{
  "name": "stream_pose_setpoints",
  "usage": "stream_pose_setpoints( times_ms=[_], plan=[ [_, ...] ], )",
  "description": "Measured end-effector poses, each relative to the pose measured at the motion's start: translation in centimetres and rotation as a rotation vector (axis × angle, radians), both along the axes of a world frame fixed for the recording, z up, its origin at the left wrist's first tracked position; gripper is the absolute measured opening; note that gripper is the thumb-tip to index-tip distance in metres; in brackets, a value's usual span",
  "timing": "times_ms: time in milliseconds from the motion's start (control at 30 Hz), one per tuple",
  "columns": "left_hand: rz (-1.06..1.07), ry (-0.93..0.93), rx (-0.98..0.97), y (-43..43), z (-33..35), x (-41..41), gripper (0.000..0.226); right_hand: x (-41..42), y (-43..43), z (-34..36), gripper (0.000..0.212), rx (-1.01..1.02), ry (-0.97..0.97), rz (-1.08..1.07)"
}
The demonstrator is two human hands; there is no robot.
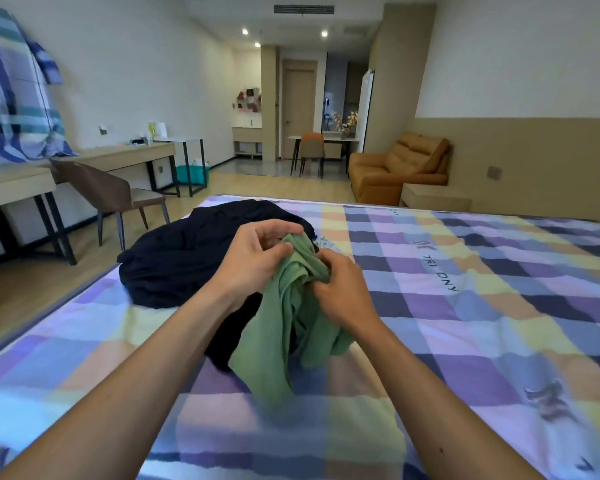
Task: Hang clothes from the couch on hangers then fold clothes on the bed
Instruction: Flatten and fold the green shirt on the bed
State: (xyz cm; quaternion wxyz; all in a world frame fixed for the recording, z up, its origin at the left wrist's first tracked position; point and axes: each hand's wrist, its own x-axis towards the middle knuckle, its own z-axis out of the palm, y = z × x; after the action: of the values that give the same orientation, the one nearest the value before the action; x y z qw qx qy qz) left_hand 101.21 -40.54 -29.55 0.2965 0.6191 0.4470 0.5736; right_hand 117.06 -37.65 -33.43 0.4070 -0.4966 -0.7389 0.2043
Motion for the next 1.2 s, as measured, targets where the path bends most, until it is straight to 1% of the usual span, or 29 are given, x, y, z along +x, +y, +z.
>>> stream_pose_setpoints(
  times_ms=[100, 133, 167, 233, 300, 367, 500, 567, 700, 900, 967, 1033, 1100, 1200],
  plan=[
    [-0.076, -0.054, -0.011, -0.3, -0.3, 1.2, 0.028, 0.9, -0.1, 1.3, 0.012, 0.016, 0.045, -0.012],
    [-0.104, -0.038, -0.016, -0.3, -0.6, 1.6, 0.037, 1.2, 0.0, 1.6, 0.01, 0.002, 0.07, 0.004],
    [-0.116, 0.017, -0.015, -0.2, -0.8, 1.7, 0.051, 1.4, 0.2, 2.0, 0.011, -0.015, 0.102, 0.016],
    [-0.094, 0.214, 0.039, 0.1, -1.1, 2.1, 0.075, 2.0, 1.0, 2.9, 0.018, -0.041, 0.165, 0.039],
    [-0.045, 0.364, 0.125, 0.9, -1.3, 2.4, 0.082, 2.8, 2.0, 3.4, 0.022, -0.037, 0.201, 0.063],
    [0.004, 0.394, 0.162, 2.1, -1.6, 2.5, 0.077, 3.5, 3.1, 3.6, 0.026, -0.028, 0.226, 0.077],
    [0.054, 0.333, 0.135, 5.2, -2.9, 3.4, 0.059, 5.2, 5.9, 2.1, 0.02, -0.042, 0.318, 0.074],
    [0.065, 0.305, 0.127, 7.0, -3.4, 4.6, 0.052, 6.4, 7.4, 1.3, 0.021, -0.069, 0.344, 0.073],
    [0.08, 0.31, 0.116, 9.0, -3.3, 6.5, 0.04, 8.5, 9.1, 1.2, 0.023, -0.09, 0.347, 0.029],
    [0.115, 0.339, 0.16, 9.2, 0.1, 8.3, 0.014, 11.4, 9.1, 4.9, 0.023, 0.006, 0.275, 0.004],
    [0.144, 0.365, 0.178, 8.7, 1.8, 8.4, 0.012, 12.1, 8.7, 6.4, 0.023, 0.064, 0.208, 0.006],
    [0.159, 0.402, 0.187, 8.5, 3.2, 8.3, 0.017, 13.0, 8.6, 7.1, 0.021, 0.111, 0.137, -0.028],
    [0.178, 0.488, 0.197, 8.2, 4.3, 8.2, 0.019, 13.6, 8.3, 7.0, 0.017, 0.122, 0.084, -0.08],
    [0.201, 0.664, 0.193, 7.8, 5.0, 7.9, 0.018, 14.3, 7.9, 5.4, 0.019, 0.09, 0.017, -0.193]
  ],
)
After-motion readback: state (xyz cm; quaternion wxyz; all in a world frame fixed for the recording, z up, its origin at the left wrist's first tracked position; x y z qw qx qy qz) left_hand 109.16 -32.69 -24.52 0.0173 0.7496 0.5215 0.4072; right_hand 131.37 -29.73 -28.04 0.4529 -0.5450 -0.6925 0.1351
